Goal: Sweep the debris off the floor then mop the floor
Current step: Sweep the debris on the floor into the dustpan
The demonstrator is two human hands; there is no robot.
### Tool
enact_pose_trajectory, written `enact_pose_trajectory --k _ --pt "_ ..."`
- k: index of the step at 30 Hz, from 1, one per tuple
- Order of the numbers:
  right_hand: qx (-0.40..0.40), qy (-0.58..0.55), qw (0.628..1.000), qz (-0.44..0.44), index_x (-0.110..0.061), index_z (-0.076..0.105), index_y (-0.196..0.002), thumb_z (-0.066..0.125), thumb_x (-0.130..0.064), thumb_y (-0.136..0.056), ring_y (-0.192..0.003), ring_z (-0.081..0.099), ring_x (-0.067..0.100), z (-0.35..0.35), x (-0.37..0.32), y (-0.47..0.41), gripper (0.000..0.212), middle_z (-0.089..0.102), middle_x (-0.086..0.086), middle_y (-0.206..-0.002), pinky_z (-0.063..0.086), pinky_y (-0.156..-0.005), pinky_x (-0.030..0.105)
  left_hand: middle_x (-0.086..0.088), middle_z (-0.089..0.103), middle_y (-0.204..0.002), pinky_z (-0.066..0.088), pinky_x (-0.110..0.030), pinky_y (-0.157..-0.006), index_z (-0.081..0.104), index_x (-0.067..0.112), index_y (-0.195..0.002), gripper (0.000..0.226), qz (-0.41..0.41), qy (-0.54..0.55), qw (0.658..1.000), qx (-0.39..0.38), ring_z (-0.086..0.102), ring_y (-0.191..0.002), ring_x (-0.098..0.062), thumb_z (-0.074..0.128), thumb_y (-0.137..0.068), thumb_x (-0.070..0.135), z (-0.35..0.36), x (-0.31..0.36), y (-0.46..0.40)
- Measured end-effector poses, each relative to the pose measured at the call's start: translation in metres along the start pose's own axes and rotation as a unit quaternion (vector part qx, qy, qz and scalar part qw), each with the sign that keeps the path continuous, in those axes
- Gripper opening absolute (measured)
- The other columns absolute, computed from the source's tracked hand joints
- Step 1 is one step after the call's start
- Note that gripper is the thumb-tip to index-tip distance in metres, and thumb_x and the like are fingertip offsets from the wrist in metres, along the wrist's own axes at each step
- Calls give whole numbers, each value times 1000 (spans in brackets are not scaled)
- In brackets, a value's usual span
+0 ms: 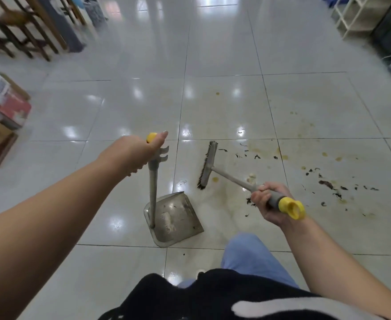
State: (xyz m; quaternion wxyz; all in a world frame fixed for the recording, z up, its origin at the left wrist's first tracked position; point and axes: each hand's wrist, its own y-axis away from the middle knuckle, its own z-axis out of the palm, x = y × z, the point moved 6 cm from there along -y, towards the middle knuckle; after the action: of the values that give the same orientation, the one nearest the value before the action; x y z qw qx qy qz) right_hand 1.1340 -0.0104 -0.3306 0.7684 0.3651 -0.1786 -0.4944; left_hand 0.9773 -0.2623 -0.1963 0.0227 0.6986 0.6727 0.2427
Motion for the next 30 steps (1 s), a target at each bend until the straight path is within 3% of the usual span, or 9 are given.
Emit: enact_pose_trajectory --k 3,10,12,16,18,22,27,28,30 --pt "-10 2 1000 -4 -12 36 -71 73 25 -6 -26 43 8 18 -3 -20 83 40 3 -43 39 -28 12 -7 55 -49 41 -25 -47 53 5 -54 79 28 -41 999 0 53 -43 -21 23 -80 74 -7 -14 -28" --pt "-17 -34 999 11 -11 36 -68 72 27 -7 -26 44 9 52 -44 -90 81 40 4 -43 40 -29 12 -13 59 -53 49 -32 -58 57 3 -57 85 30 -21 998 46 57 -47 -26 21 -80 76 -35 -16 -130" --pt "-10 -51 998 26 -10 37 -65 71 26 -15 -25 44 9 62 -62 -113 70 40 4 -42 40 -29 12 -14 59 -53 51 -33 -59 56 3 -57 85 35 -28 998 47 58 -47 -27 20 -80 76 -45 -6 -166" --pt "53 -79 995 42 -9 37 -66 53 7 -49 -24 44 9 85 -102 -156 28 41 4 -40 39 -30 9 -15 58 -54 52 -35 -58 53 3 -55 84 37 -17 999 33 57 -49 -29 21 -79 76 -66 23 -238" --pt "52 -94 994 36 -8 38 -65 49 4 -56 -24 44 9 102 -125 -174 19 41 4 -41 39 -30 10 -15 58 -54 52 -34 -56 53 3 -54 84 44 -28 998 30 57 -48 -28 20 -80 75 -76 37 -270" --pt "49 -120 991 25 -6 40 -67 50 5 -54 -24 44 9 139 -172 -204 19 42 6 -42 39 -31 8 -16 58 -56 51 -34 -57 52 5 -55 79 70 -43 997 7 57 -50 -29 19 -84 71 -91 66 -323" --pt "10 -179 984 -12 -6 41 -69 60 18 -40 -25 46 12 178 -216 -238 41 43 7 -44 41 -30 13 -9 56 -53 45 -25 -50 53 7 -56 79 99 -73 992 -6 55 -46 -23 19 -82 74 -111 105 -394" --pt "3 -193 981 -21 -4 43 -69 61 19 -41 -26 46 12 186 -223 -245 40 42 7 -45 41 -30 13 -8 56 -52 43 -24 -49 53 7 -56 79 108 -78 991 -13 54 -45 -23 20 -82 74 -113 113 -407" --pt "17 -225 973 -45 -4 43 -72 53 6 -60 -27 47 10 198 -235 -261 18 42 7 -45 41 -32 11 -8 55 -53 41 -24 -48 52 6 -57 78 123 -89 988 -31 53 -45 -23 21 -83 73 -118 126 -434"
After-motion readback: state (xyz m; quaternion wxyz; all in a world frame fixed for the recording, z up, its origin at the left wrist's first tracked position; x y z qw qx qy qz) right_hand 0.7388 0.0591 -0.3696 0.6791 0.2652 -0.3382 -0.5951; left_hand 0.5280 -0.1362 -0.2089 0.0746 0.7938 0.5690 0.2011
